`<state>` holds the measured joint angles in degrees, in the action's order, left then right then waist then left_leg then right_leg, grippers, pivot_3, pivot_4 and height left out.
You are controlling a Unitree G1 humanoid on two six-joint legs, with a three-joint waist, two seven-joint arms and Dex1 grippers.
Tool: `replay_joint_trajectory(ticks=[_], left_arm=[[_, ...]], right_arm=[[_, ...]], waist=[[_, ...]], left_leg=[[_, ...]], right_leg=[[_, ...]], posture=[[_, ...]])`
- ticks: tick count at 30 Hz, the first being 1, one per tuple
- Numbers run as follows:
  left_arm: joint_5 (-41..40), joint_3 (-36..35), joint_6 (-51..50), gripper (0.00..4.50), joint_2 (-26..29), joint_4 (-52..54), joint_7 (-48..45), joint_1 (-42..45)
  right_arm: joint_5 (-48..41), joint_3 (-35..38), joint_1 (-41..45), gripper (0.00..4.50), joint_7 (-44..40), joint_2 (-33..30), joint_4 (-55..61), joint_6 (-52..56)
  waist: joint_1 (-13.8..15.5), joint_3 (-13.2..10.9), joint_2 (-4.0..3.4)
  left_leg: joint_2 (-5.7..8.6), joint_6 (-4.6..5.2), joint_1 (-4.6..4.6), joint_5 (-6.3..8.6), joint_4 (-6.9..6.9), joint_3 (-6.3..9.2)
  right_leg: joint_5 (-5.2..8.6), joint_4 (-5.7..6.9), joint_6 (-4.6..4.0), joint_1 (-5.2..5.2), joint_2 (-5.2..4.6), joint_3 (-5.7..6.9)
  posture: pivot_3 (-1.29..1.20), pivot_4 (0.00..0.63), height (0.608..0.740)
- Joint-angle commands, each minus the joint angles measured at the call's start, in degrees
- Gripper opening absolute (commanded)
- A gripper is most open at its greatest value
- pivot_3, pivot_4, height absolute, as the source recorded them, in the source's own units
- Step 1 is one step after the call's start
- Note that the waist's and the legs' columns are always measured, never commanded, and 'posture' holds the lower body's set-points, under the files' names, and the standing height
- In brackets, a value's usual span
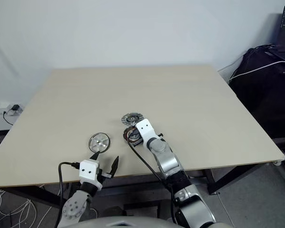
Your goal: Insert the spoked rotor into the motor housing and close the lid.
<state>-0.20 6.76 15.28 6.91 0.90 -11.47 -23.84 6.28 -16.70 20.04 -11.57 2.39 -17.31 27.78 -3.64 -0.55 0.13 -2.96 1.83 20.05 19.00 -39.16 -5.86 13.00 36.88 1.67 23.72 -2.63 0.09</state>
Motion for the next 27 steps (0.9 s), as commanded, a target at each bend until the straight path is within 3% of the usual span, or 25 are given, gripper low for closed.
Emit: replay_joint_trajectory(ticks=[1,27], left_arm=[[-0.38,-0.18,0.79,4.50,-0.08,1.07,-0.16,0.52],[-0.18,-0.16,0.35,4.50,-0.22,2.03,0.28,0.26]], right_arm=[[-0.59,0.59,0.39,0.03,-0.49,0.03,3.14,-1.49],[0.78,2.96,7.18,0.03,5.28,1.00,-9.33,-7.89]], waist=[[0.00,0.00,0.00],[-0.13,-0.01,0.00]], left_leg=[[0.00,0.00,0.00,0.00,0.00,0.00],[0.01,0.00,0.00,0.00,-0.01,-0.01]], right_leg=[[0.00,0.00,0.00,0.00,0.00,0.00],[0.00,0.00,0.00,0.00,0.00,-0.01]], posture=[[0.00,0.000,0.740],[0.00,0.000,0.740]])
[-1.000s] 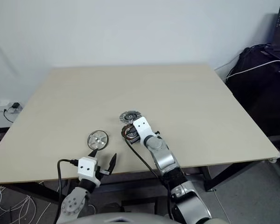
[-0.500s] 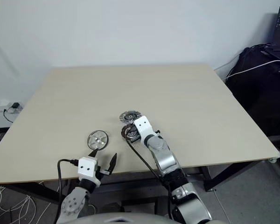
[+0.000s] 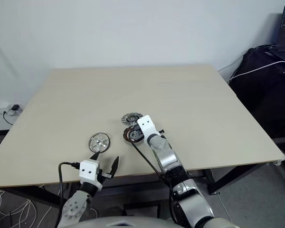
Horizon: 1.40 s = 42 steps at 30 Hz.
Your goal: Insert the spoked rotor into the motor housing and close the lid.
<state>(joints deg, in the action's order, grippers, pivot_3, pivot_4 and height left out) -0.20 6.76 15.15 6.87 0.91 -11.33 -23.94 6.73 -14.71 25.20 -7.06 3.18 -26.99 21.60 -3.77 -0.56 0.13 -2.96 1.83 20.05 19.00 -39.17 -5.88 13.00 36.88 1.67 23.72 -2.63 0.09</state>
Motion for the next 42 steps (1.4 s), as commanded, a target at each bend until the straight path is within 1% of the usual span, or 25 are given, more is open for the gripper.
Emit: replay_joint_trajectory(ticks=[1,8,18,26,42], left_arm=[[-0.17,-0.15,0.46,4.50,-0.20,2.02,0.17,0.38],[-0.10,-0.19,0.36,4.50,-0.38,2.37,0.50,0.25],[-0.23,0.01,-0.07,4.50,-0.46,2.73,0.30,0.50],[-0.30,0.02,-0.15,4.50,-0.39,2.39,0.07,0.93],[-0.11,0.09,-0.31,4.50,-0.59,3.20,0.48,0.34]], right_arm=[[0.30,1.03,2.16,0.03,0.79,0.20,0.08,-1.82],[0.23,0.89,2.34,0.03,0.58,0.19,-0.22,-1.91],[-0.35,-0.36,0.10,0.03,-2.86,0.13,3.88,0.31],[-0.39,-0.63,-0.81,0.03,-3.96,0.03,6.22,1.84],[1.12,-1.50,-0.08,0.03,-3.50,-0.24,4.81,3.58]], waist=[[0.00,0.00,0.00],[0.00,0.00,0.00],[0.01,0.00,-0.01],[0.02,0.00,0.00],[0.01,0.00,0.00]], left_leg=[[0.00,0.00,0.00,0.00,0.00,0.00],[-0.01,0.00,0.00,0.00,0.00,0.00],[-0.02,0.00,0.01,0.00,0.00,0.01],[-0.01,0.00,0.00,0.00,0.00,0.01],[-0.01,0.00,0.00,0.00,0.00,0.01]], right_leg=[[0.00,0.00,0.00,0.00,0.00,0.00],[0.00,-0.01,0.00,0.00,0.00,0.00],[0.00,0.00,0.01,0.01,0.00,0.00],[0.00,0.00,0.01,0.00,0.00,0.00],[0.00,0.00,0.00,0.00,0.00,0.00]], posture=[[0.00,0.000,0.740],[0.00,0.000,0.740],[0.00,0.000,0.740],[0.00,0.000,0.740],[0.00,0.000,0.740]])
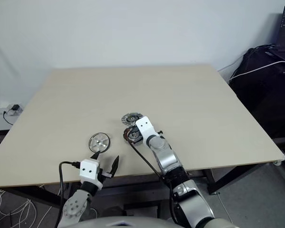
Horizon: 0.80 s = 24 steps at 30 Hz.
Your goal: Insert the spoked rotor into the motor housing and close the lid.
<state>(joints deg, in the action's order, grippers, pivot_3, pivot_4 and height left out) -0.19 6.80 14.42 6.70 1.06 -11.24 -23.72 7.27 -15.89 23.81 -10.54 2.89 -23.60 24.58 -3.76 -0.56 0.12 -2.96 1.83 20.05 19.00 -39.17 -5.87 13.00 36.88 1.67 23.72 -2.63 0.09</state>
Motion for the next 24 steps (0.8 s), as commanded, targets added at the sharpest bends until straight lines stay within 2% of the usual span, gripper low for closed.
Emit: replay_joint_trajectory(ticks=[1,24], left_arm=[[-0.11,0.07,0.34,4.50,-0.45,3.24,0.42,0.02],[-0.06,0.40,-1.05,4.50,-0.86,4.63,0.30,-0.32]], right_arm=[[0.83,-0.59,1.35,0.03,-0.14,0.05,1.36,0.88],[-0.71,-4.90,-1.95,0.03,-10.42,-0.42,8.06,3.52]], waist=[[0.01,0.00,0.00],[-0.21,0.01,0.03]], left_leg=[[0.00,0.00,0.00,0.00,0.00,0.00],[-0.02,0.00,-0.03,0.00,0.01,0.00]], right_leg=[[0.00,0.00,0.00,0.00,0.00,0.00],[0.00,0.01,0.00,0.00,0.03,0.00]], posture=[[0.00,0.000,0.740],[0.00,0.000,0.740]])
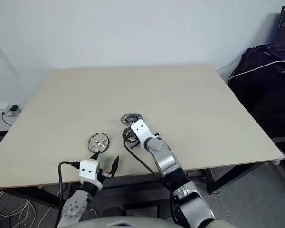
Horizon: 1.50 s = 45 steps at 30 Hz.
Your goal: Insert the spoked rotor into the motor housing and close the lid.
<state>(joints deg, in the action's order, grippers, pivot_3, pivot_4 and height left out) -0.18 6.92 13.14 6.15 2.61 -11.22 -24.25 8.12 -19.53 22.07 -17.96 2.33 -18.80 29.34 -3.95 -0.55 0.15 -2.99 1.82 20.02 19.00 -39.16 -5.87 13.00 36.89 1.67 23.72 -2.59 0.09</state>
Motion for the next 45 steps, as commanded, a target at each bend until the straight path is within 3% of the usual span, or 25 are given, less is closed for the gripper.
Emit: replay_joint_trajectory(ticks=[1,20,24,29,45], left_arm=[[-0.07,0.32,0.08,4.50,-0.32,3.27,0.27,0.17],[0.14,0.53,-1.02,4.50,-0.19,4.83,0.42,-0.19],[0.13,0.54,-1.34,4.50,-0.25,5.24,0.47,-0.31],[0.09,0.40,-1.22,4.50,-0.30,5.05,0.49,-0.35],[-0.14,0.13,-0.23,4.50,-0.66,2.88,0.54,0.32]], right_arm=[[-1.95,-1.36,-0.53,0.03,-3.82,0.03,4.05,-1.95],[-1.91,3.21,2.81,0.03,2.27,0.08,1.24,-3.02],[-1.75,3.12,3.22,0.95,2.30,-0.11,0.31,-2.31],[-1.02,2.60,3.33,2.55,2.67,-0.49,0.05,-2.00],[-3.15,4.10,7.56,2.55,0.43,-0.78,-2.29,5.78]], waist=[[0.00,0.00,0.01],[0.25,-0.05,0.03],[0.24,-0.05,0.03],[0.24,-0.05,0.03],[0.23,-0.05,0.02]], left_leg=[[0.00,0.00,0.00,0.00,0.00,0.00],[0.02,0.00,0.04,0.00,0.00,0.00],[0.02,0.00,0.03,0.00,0.00,0.00],[0.03,0.00,0.04,0.00,-0.01,0.00],[0.03,0.00,0.04,0.00,0.00,0.00]], right_leg=[[0.00,0.00,0.00,0.00,0.00,0.00],[0.00,-0.02,0.00,0.01,-0.02,0.00],[0.00,-0.02,0.00,0.01,-0.01,0.00],[0.00,-0.02,0.00,0.01,-0.02,0.00],[0.00,-0.02,0.00,0.01,-0.02,0.00]], posture=[[0.00,0.000,0.740],[0.00,0.000,0.740],[0.00,0.000,0.740],[0.00,0.000,0.740],[0.00,0.000,0.740]])
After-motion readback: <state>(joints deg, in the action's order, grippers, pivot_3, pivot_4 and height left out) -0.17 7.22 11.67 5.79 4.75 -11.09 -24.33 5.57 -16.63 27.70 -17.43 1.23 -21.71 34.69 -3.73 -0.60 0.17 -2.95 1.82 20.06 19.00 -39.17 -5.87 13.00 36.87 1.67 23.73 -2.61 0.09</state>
